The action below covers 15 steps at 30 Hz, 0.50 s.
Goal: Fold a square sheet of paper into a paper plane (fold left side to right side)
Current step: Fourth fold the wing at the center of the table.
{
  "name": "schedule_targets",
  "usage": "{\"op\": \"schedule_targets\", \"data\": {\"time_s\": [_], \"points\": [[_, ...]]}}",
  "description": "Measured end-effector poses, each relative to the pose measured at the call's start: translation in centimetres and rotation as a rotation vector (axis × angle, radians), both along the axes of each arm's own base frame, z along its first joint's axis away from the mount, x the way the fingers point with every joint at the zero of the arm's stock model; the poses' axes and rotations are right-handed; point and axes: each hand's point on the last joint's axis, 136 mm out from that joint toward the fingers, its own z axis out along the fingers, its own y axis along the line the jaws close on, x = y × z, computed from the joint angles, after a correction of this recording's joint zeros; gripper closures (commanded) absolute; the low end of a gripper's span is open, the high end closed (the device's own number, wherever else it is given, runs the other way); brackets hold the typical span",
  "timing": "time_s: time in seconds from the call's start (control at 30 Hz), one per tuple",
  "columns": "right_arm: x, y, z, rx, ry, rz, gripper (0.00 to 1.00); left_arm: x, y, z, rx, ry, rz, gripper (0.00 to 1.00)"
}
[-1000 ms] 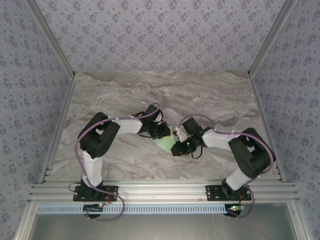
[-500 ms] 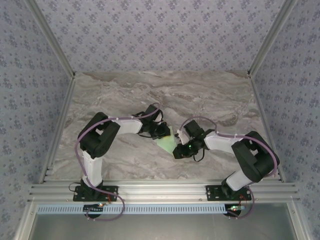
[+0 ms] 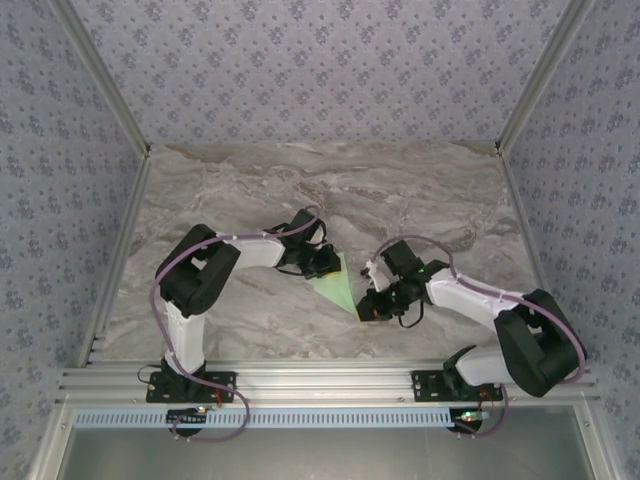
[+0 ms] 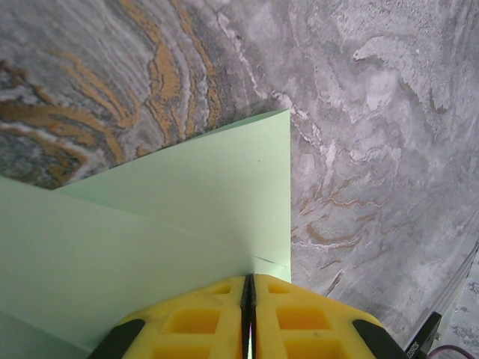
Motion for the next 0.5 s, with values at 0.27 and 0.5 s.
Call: {"op": "schedule_targets", "data": {"time_s": [0.27,0.5], "points": [[4.1,2.4,-0.4,0.042,-0.006,-0.049,0.98,0.0,0.0,0.0,0.000,0.000,0.000,0.89],[4.9,1.8,-4.1,-0.048,0.050,-0.090,1.00,0.0,-0.1,0.1,-0.005,-0.001,-0.002,0.88]]}}
